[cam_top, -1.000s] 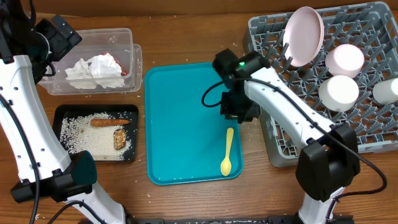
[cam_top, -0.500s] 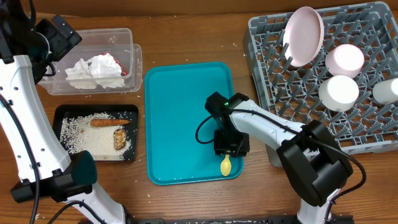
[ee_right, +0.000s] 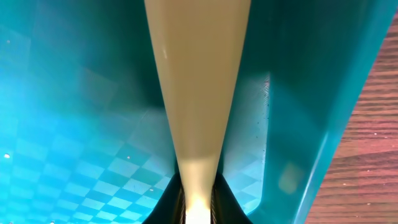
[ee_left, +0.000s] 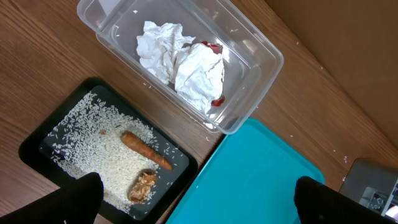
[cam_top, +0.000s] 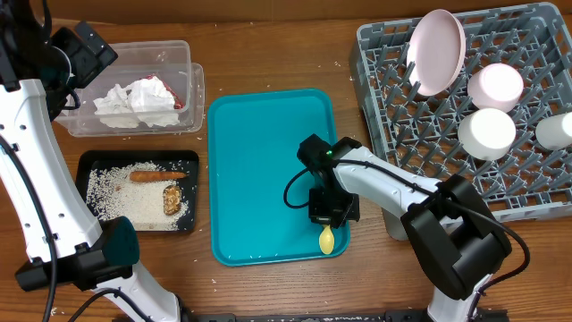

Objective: Sort waste into correct bins and load items into the dishwasher
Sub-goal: 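Carry the yellow spoon right and drop it into the dish rack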

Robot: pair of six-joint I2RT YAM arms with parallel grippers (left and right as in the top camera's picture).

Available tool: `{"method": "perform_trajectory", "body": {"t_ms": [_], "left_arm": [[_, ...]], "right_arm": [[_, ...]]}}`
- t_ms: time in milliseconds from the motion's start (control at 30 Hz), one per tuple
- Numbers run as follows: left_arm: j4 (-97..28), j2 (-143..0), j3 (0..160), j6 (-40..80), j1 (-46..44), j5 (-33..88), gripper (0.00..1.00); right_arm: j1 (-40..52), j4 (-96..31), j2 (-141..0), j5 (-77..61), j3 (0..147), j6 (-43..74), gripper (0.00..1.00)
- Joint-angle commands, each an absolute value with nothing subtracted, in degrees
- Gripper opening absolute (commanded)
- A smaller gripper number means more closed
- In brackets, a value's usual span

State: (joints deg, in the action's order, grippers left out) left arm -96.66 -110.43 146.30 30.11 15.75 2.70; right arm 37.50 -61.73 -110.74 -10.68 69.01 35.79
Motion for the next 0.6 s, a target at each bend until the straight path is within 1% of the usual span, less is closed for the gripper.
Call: {"method": "perform_trajectory", "body": {"t_ms": [0,133,267,333,433,567], "left_arm": [[-96.7,-110.6,146.4,30.9,15.4,1.9,1.00],[-96.7,-110.6,146.4,30.9,15.4,1.9,1.00],[-96.7,-110.6,146.4,30.9,15.4,1.9,1.00],[-96.7,-110.6,146.4,30.9,15.4,1.9,1.00],[-96.7,-110.6,146.4,30.9,15.4,1.9,1.00],[-96.7,-110.6,146.4,30.9,15.4,1.9,1.00]], "right_arm": [[36.8,-63.5,-111.3,-9.9,71.2,35.5,0.04],[35.0,-69.0,-111.3,-8.9,78.0,32.5,0.04],[32.0,-77.6,-111.3,-1.0,88.2,32.4,0.04],[29.8,-81.3,-111.3,2.5,93.9,29.5,0.04],[25.5,-84.3,-111.3,7.6,101.9,26.0,0.04],[18.8,-82.3,-111.3,9.0,108.5,20.4,0.04]]}}
